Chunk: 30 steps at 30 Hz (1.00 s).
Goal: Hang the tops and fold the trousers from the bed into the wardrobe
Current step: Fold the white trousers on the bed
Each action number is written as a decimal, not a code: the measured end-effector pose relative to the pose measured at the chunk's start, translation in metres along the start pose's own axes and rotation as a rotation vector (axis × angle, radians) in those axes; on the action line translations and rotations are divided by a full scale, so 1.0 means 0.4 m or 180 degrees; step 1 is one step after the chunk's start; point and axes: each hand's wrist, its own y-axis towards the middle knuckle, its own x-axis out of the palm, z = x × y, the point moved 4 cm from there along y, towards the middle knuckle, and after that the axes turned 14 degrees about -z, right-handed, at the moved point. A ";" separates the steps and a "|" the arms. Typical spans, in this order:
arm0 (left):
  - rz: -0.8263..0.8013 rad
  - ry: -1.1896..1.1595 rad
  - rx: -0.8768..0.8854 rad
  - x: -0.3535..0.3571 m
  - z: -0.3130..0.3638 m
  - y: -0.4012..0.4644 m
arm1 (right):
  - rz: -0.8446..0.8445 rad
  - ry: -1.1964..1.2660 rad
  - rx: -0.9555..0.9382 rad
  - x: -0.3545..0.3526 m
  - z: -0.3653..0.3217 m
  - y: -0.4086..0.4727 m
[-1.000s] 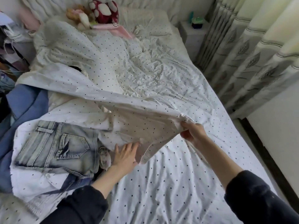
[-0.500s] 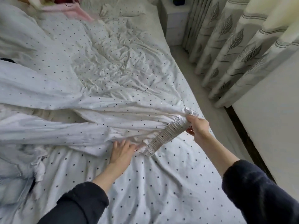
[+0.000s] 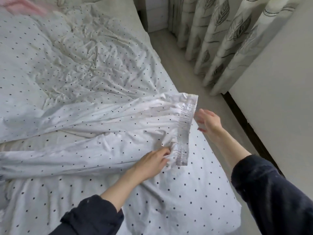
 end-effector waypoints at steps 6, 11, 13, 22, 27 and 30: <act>-0.0132 0.1328 -0.0266 0.077 -0.100 -0.035 | -0.0779 -0.0664 0.1400 0.059 0.273 -0.076; -0.0109 0.1886 -0.0705 0.095 -0.175 -0.065 | -0.0985 -0.0097 0.1207 0.116 0.296 -0.098; -0.0167 0.2061 -0.0754 0.095 -0.181 -0.062 | -0.0662 -0.0081 0.1139 0.105 0.296 -0.089; -0.0752 0.1551 -0.0581 0.085 -0.009 -0.009 | 0.0170 -0.0231 0.1115 -0.041 0.264 -0.112; -0.0909 0.1345 -0.0147 0.136 0.142 0.043 | 0.0825 -0.0286 0.1153 -0.210 0.232 -0.171; -0.1123 0.1326 -0.0067 0.197 0.199 0.061 | 0.1071 -0.0210 0.1284 -0.281 0.267 -0.220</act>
